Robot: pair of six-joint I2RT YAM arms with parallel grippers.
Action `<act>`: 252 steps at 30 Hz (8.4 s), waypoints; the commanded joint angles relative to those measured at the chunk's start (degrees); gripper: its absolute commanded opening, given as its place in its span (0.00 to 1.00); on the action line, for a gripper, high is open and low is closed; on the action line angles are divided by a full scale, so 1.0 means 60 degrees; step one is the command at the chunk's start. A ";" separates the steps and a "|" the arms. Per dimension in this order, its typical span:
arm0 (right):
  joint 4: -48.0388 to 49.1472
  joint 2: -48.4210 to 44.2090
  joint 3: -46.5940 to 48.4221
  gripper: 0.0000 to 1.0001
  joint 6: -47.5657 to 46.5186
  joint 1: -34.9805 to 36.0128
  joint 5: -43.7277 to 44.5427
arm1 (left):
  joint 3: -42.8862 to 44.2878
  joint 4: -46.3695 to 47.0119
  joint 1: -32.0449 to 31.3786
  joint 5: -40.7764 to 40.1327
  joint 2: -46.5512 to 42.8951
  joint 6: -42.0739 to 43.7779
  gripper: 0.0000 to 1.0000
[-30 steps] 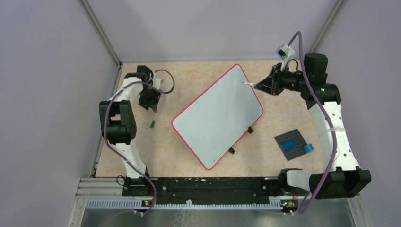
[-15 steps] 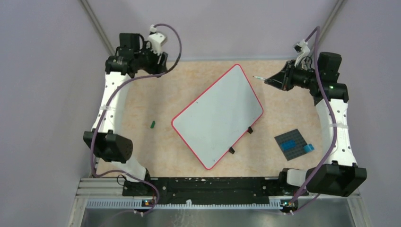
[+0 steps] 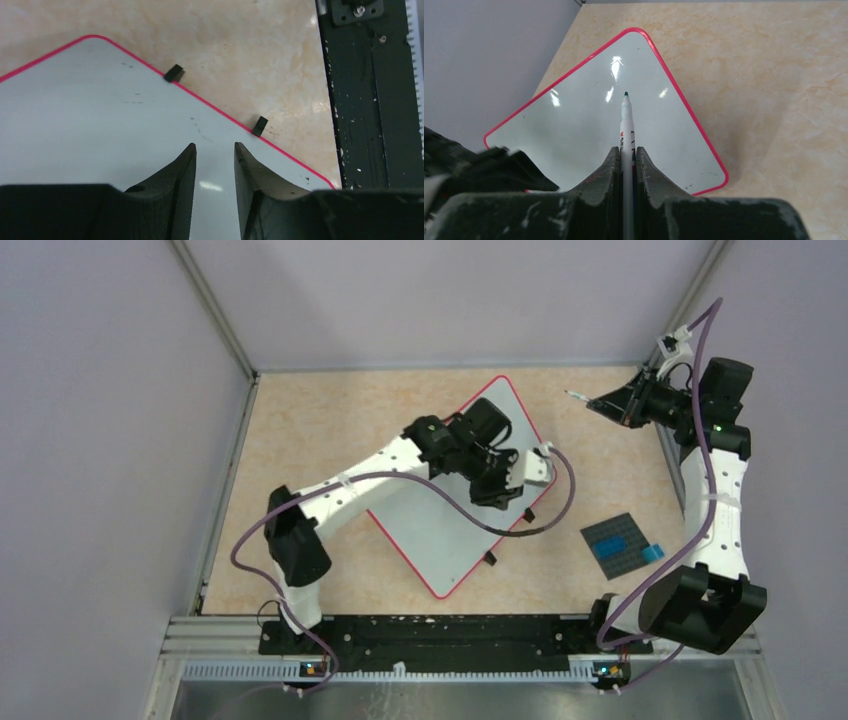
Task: Write a sentence on the whiteboard
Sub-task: Adjust the whiteboard stand at the center of the board, then write a sentence on the whiteboard.
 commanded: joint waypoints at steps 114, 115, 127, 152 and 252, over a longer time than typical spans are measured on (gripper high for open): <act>-0.4134 0.1789 0.3657 0.00 -0.6884 0.8725 0.1783 | -0.4365 0.0663 0.8125 0.5936 -0.3121 -0.3432 0.47; -0.4164 0.1762 0.3615 0.00 -0.6885 0.8731 0.1787 | -0.4291 0.0618 0.8030 0.5954 -0.3007 -0.3387 0.45; -0.4333 0.1457 0.3224 0.00 -0.7006 0.8788 0.1758 | -0.3054 -0.0223 0.6955 0.5893 -0.1592 -0.2619 0.06; -0.1471 0.2189 0.3144 0.00 -0.4499 1.0880 0.4937 | -0.3921 0.0152 0.8213 0.6275 -0.2989 -0.3291 0.39; -0.0372 0.3283 0.3487 0.00 -0.3614 1.1933 0.7076 | -0.4315 0.0306 0.8100 0.6631 -0.2859 -0.3336 0.00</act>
